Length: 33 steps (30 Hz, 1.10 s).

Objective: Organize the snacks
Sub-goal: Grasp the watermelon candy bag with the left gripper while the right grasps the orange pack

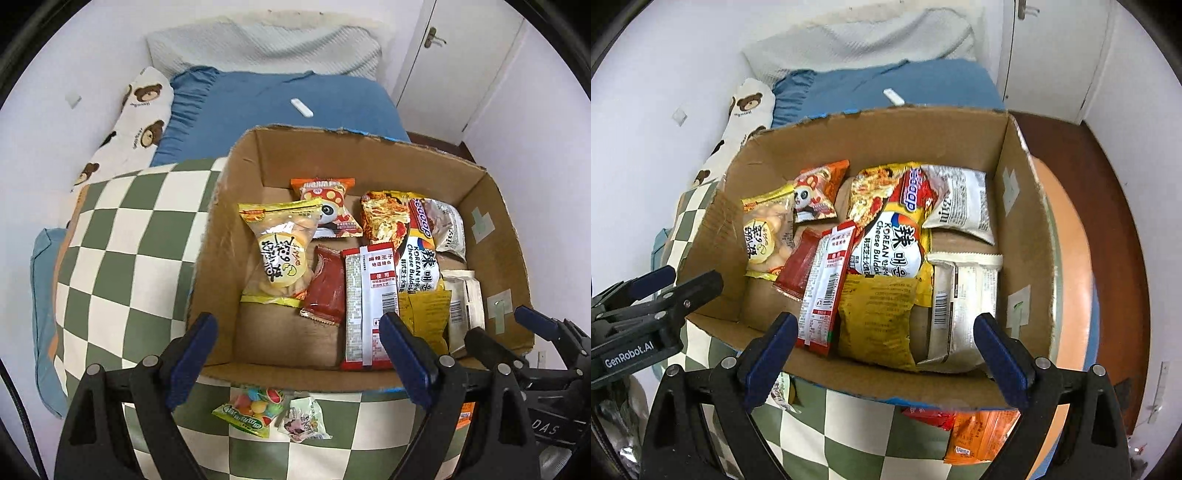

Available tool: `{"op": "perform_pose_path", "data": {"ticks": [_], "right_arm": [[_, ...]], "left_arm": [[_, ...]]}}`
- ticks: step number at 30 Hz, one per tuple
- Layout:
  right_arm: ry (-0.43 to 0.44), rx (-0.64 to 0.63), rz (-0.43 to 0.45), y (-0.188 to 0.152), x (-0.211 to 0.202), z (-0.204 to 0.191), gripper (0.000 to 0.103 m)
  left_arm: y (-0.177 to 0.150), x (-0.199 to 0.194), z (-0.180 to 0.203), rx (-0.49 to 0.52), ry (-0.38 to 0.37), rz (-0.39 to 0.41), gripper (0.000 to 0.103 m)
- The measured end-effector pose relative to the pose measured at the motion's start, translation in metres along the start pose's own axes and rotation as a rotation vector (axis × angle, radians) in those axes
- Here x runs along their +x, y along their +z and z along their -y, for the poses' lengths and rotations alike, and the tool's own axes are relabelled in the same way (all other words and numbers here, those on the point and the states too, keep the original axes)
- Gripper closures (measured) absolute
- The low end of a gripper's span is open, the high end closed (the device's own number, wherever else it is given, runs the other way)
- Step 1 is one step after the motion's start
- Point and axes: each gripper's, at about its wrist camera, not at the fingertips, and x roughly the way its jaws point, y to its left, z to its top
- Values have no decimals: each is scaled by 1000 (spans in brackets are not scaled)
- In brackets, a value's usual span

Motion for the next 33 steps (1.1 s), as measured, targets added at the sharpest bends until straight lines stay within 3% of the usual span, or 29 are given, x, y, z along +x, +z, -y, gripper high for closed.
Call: {"op": "perform_pose_path", "data": {"ticks": [10, 22, 27, 30, 31, 33], "right_arm": [[-51, -10, 167, -23, -54, -8, 5], [-48, 28, 274, -54, -110, -19, 5], [9, 49, 292, -65, -126, -20, 5], [49, 92, 262, -79, -121, -9, 7], [49, 105, 247, -84, -115, -4, 10], [66, 126, 207, -96, -102, 7, 32]], "left_arm": [[-24, -56, -1, 17, 32, 161, 13], [-51, -109, -2, 61, 11, 258, 13], [-59, -107, -14, 36, -1, 225, 13], [-72, -85, -22, 33, 19, 164, 13], [-76, -75, -24, 37, 19, 136, 13], [-86, -52, -22, 66, 32, 74, 13]]}}
